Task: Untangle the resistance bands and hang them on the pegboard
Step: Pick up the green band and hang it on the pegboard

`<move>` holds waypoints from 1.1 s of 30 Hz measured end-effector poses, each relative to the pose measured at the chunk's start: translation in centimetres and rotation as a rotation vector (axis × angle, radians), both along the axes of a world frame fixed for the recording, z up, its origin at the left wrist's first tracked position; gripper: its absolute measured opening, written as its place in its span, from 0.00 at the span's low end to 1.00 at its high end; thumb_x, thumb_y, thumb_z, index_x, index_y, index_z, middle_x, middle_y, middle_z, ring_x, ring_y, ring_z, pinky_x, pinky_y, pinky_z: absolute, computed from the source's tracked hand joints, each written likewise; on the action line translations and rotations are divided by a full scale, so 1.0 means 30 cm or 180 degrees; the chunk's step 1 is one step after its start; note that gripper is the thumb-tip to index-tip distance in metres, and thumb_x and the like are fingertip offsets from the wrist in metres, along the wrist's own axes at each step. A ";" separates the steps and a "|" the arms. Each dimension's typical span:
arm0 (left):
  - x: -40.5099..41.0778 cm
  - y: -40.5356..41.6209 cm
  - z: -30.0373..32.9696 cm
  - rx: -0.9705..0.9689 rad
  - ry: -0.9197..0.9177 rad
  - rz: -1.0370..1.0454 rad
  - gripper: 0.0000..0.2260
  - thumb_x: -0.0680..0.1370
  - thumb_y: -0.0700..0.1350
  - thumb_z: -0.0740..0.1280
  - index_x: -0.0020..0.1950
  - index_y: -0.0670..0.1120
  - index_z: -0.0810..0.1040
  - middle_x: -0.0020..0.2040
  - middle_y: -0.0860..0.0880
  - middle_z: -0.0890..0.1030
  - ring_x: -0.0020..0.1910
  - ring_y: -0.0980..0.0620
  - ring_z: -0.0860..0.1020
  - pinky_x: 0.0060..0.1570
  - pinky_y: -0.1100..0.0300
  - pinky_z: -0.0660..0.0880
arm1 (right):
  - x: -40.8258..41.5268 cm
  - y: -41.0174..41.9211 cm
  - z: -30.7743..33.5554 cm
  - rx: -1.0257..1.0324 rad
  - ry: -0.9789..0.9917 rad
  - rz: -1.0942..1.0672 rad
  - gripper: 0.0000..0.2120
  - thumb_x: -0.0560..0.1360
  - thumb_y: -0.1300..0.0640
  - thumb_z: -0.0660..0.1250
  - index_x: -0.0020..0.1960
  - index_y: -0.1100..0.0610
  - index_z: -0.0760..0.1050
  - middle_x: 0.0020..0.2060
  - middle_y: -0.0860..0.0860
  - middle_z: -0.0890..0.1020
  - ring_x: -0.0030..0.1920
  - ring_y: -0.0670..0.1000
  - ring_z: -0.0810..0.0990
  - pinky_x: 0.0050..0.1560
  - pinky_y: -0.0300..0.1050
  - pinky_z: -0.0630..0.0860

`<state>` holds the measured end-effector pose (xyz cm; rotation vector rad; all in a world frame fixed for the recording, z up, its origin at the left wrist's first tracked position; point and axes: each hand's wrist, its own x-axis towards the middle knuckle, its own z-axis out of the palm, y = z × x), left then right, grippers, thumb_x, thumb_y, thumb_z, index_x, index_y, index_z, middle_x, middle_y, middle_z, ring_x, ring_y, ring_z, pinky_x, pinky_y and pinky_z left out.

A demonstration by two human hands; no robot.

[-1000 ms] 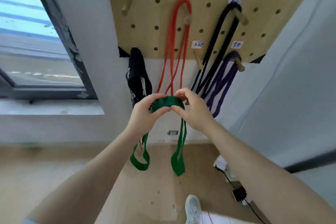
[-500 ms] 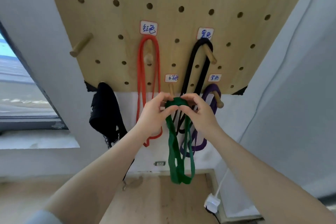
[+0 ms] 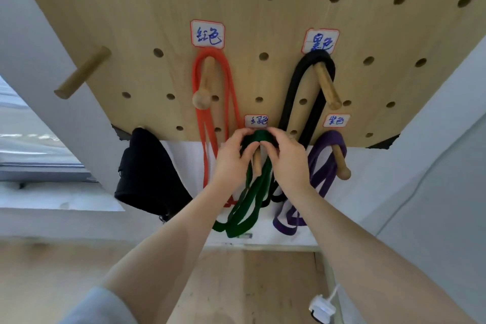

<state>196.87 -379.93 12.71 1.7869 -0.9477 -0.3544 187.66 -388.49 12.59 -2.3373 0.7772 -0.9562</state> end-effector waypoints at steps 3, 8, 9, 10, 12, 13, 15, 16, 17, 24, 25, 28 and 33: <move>0.007 0.024 -0.044 0.0151 -0.0215 0.0230 0.16 0.79 0.46 0.61 0.67 0.49 0.70 0.63 0.53 0.74 0.61 0.60 0.69 0.62 0.64 0.64 | -0.005 0.008 -0.055 -0.0081 0.0273 -0.0192 0.16 0.78 0.53 0.61 0.62 0.60 0.74 0.53 0.56 0.82 0.51 0.55 0.81 0.52 0.45 0.75; 0.017 0.056 -0.084 0.0346 0.0330 -0.0016 0.22 0.81 0.50 0.57 0.74 0.49 0.60 0.71 0.53 0.67 0.70 0.57 0.64 0.67 0.62 0.61 | -0.016 0.004 -0.120 0.0661 0.0391 -0.0082 0.18 0.79 0.54 0.60 0.67 0.58 0.69 0.51 0.56 0.83 0.49 0.55 0.82 0.51 0.45 0.77; 0.008 0.059 -0.088 0.0312 0.0452 -0.0095 0.22 0.81 0.50 0.56 0.75 0.50 0.59 0.71 0.55 0.66 0.70 0.59 0.62 0.66 0.63 0.60 | -0.013 0.014 -0.126 0.0782 0.0453 0.0026 0.20 0.79 0.55 0.60 0.69 0.58 0.66 0.51 0.56 0.82 0.49 0.54 0.82 0.50 0.44 0.76; -0.003 0.061 -0.099 0.0255 0.0628 -0.0140 0.21 0.81 0.50 0.55 0.75 0.50 0.58 0.70 0.56 0.65 0.68 0.62 0.61 0.66 0.64 0.58 | -0.009 0.026 -0.133 0.0880 0.0541 0.0111 0.21 0.79 0.57 0.60 0.71 0.57 0.63 0.51 0.56 0.82 0.49 0.54 0.82 0.49 0.43 0.75; -0.016 0.067 -0.141 0.0188 0.1141 -0.0055 0.21 0.82 0.51 0.52 0.75 0.51 0.58 0.72 0.55 0.64 0.69 0.61 0.60 0.67 0.63 0.57 | 0.001 0.036 -0.173 0.1137 0.0614 0.0083 0.22 0.78 0.58 0.62 0.71 0.59 0.62 0.52 0.56 0.82 0.50 0.55 0.81 0.52 0.45 0.77; -0.017 0.072 -0.169 0.0221 0.1366 0.0019 0.21 0.82 0.52 0.51 0.75 0.52 0.57 0.74 0.54 0.62 0.72 0.58 0.59 0.69 0.61 0.56 | 0.005 0.036 -0.198 0.1392 0.0607 -0.0014 0.23 0.78 0.56 0.62 0.70 0.59 0.63 0.53 0.57 0.81 0.51 0.55 0.81 0.54 0.49 0.78; -0.012 0.079 -0.220 0.0444 0.1508 0.0037 0.22 0.82 0.54 0.49 0.76 0.54 0.53 0.76 0.53 0.58 0.75 0.54 0.56 0.73 0.56 0.53 | 0.008 0.034 -0.249 0.1981 0.0584 -0.0163 0.25 0.77 0.52 0.63 0.70 0.59 0.63 0.57 0.57 0.79 0.55 0.57 0.80 0.58 0.55 0.77; -0.007 0.080 -0.239 0.0546 0.1556 0.0025 0.23 0.82 0.55 0.49 0.76 0.55 0.51 0.77 0.54 0.55 0.75 0.53 0.54 0.73 0.53 0.53 | 0.007 0.034 -0.272 0.2167 0.0623 -0.0158 0.24 0.77 0.52 0.63 0.70 0.59 0.64 0.59 0.57 0.78 0.58 0.58 0.78 0.60 0.56 0.75; -0.003 0.078 -0.254 0.0607 0.1612 0.0042 0.23 0.82 0.54 0.49 0.77 0.55 0.49 0.77 0.54 0.52 0.76 0.52 0.52 0.74 0.52 0.52 | 0.004 0.032 -0.298 0.2240 0.0715 -0.0119 0.24 0.77 0.53 0.63 0.70 0.59 0.63 0.61 0.57 0.77 0.61 0.59 0.76 0.62 0.56 0.74; 0.038 0.082 -0.371 0.0888 0.1373 0.0378 0.25 0.82 0.42 0.54 0.77 0.50 0.48 0.78 0.53 0.49 0.76 0.52 0.49 0.75 0.52 0.49 | 0.006 -0.014 -0.420 0.2314 0.1108 -0.0266 0.30 0.79 0.53 0.59 0.75 0.53 0.49 0.68 0.61 0.69 0.62 0.61 0.75 0.62 0.59 0.73; 0.034 0.082 -0.384 0.0980 0.1355 0.0309 0.25 0.82 0.41 0.55 0.77 0.49 0.51 0.77 0.52 0.52 0.76 0.52 0.51 0.74 0.53 0.51 | 0.005 -0.020 -0.433 0.2145 0.1505 -0.0061 0.29 0.79 0.52 0.58 0.76 0.55 0.51 0.71 0.61 0.65 0.65 0.61 0.73 0.65 0.58 0.71; 0.019 0.059 -0.413 0.1175 0.0902 -0.0019 0.24 0.79 0.42 0.62 0.74 0.46 0.60 0.73 0.49 0.66 0.71 0.49 0.64 0.68 0.60 0.61 | -0.011 -0.045 -0.460 0.1429 0.2843 0.0495 0.34 0.78 0.49 0.61 0.77 0.54 0.48 0.77 0.55 0.48 0.70 0.59 0.67 0.67 0.56 0.68; 0.023 0.002 -0.503 0.1687 0.0436 -0.0049 0.17 0.78 0.44 0.64 0.65 0.42 0.69 0.59 0.44 0.79 0.58 0.45 0.77 0.56 0.58 0.71 | -0.054 -0.090 -0.514 0.0780 0.3473 0.0296 0.33 0.78 0.47 0.60 0.76 0.53 0.48 0.77 0.51 0.47 0.67 0.60 0.69 0.61 0.57 0.72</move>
